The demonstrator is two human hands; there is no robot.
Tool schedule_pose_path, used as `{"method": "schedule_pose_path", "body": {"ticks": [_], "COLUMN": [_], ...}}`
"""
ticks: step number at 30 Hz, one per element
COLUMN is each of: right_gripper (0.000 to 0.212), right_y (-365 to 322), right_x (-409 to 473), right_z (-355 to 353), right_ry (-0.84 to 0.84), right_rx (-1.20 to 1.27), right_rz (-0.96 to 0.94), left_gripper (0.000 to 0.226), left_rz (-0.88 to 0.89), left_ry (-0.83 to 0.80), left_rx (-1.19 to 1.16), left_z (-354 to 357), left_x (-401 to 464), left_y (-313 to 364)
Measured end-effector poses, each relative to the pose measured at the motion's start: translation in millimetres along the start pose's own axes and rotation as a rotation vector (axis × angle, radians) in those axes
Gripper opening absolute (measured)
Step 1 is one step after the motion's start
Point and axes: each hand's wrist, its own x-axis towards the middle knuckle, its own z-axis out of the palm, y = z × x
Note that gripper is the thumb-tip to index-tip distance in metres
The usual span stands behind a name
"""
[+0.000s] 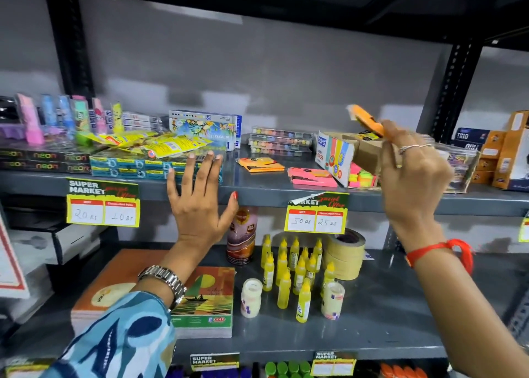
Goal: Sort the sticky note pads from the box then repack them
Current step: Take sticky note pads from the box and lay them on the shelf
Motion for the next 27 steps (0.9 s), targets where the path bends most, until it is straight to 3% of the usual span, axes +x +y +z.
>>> {"method": "schedule_pose_path", "body": {"ticks": [3, 6, 9, 12, 13, 16, 20, 27], "right_gripper": [0.024, 0.028, 0.035, 0.022, 0.011, 0.010, 0.022, 0.026], "right_y": [-43, -79, -99, -111, -113, -115, -116, -101], "right_x": [3, -1, -6, -10, -11, -12, -12, -14], "right_z": [3, 10, 25, 38, 41, 52, 58, 48], "right_ry": [-0.088, -0.372, -0.643, -0.792, -0.823, -0.914, -0.937, -0.783], "right_rx": [0.245, 0.367, 0.275, 0.050, 0.029, 0.065, 0.102, 0.192], "right_rz": [-0.160, -0.174, -0.181, -0.207, -0.202, -0.165, -0.199, -0.135], "left_gripper": [0.062, 0.062, 0.062, 0.062, 0.062, 0.061, 0.062, 0.061], "left_rz": [0.016, 0.056, 0.073, 0.074, 0.074, 0.074, 0.064, 0.062], "left_ry": [0.004, 0.001, 0.001, 0.000, 0.000, 0.008, 0.019, 0.040], "left_rx": [0.021, 0.041, 0.038, 0.026, 0.025, 0.020, 0.014, 0.006], "left_z": [1, 3, 4, 4, 5, 5, 6, 7], "left_x": [1, 0, -1, -1, -1, -1, -1, -1], "left_y": [-2, -7, -9, -9, -9, -8, -7, -7]}}
